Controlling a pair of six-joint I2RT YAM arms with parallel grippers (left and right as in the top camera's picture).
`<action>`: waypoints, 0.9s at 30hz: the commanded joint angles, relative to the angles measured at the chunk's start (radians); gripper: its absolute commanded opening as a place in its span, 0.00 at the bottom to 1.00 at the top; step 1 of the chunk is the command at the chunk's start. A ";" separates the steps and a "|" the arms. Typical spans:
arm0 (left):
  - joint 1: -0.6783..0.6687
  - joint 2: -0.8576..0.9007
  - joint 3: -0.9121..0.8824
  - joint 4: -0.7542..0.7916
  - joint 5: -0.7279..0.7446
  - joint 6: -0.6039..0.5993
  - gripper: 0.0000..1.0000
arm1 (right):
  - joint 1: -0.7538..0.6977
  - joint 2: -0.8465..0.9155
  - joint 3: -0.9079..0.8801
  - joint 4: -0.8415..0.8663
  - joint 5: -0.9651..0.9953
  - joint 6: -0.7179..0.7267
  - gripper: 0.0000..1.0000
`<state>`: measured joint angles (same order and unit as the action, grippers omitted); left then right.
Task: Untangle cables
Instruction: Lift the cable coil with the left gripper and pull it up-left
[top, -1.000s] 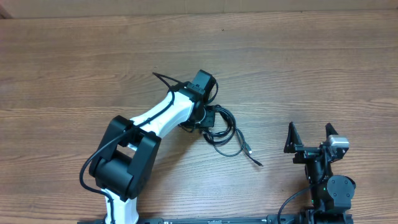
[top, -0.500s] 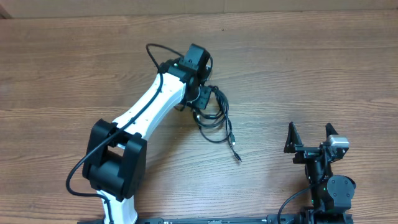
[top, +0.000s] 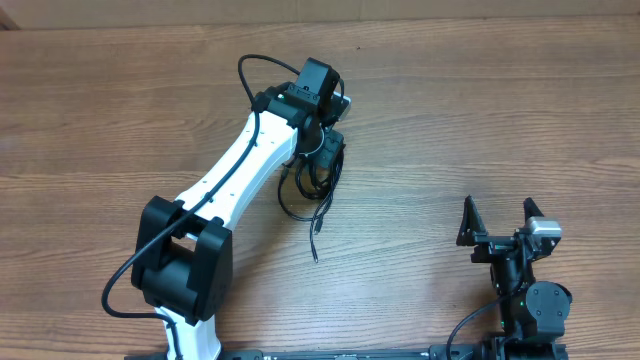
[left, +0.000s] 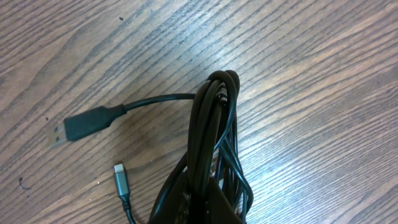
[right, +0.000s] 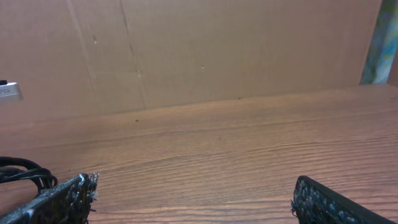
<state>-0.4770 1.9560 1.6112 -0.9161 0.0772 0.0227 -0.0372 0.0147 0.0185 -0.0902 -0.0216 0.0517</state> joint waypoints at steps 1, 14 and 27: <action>0.000 -0.033 0.029 -0.009 0.001 0.026 0.04 | 0.005 -0.012 -0.011 0.006 0.004 -0.004 1.00; -0.001 -0.032 0.029 -0.015 0.001 -0.053 0.75 | 0.005 -0.012 -0.011 0.006 0.004 -0.004 1.00; -0.001 -0.032 0.027 -0.131 -0.007 -0.890 1.00 | 0.005 -0.012 -0.011 0.006 0.004 -0.004 1.00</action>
<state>-0.4770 1.9560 1.6123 -1.0374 0.0772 -0.5438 -0.0376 0.0147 0.0185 -0.0902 -0.0216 0.0517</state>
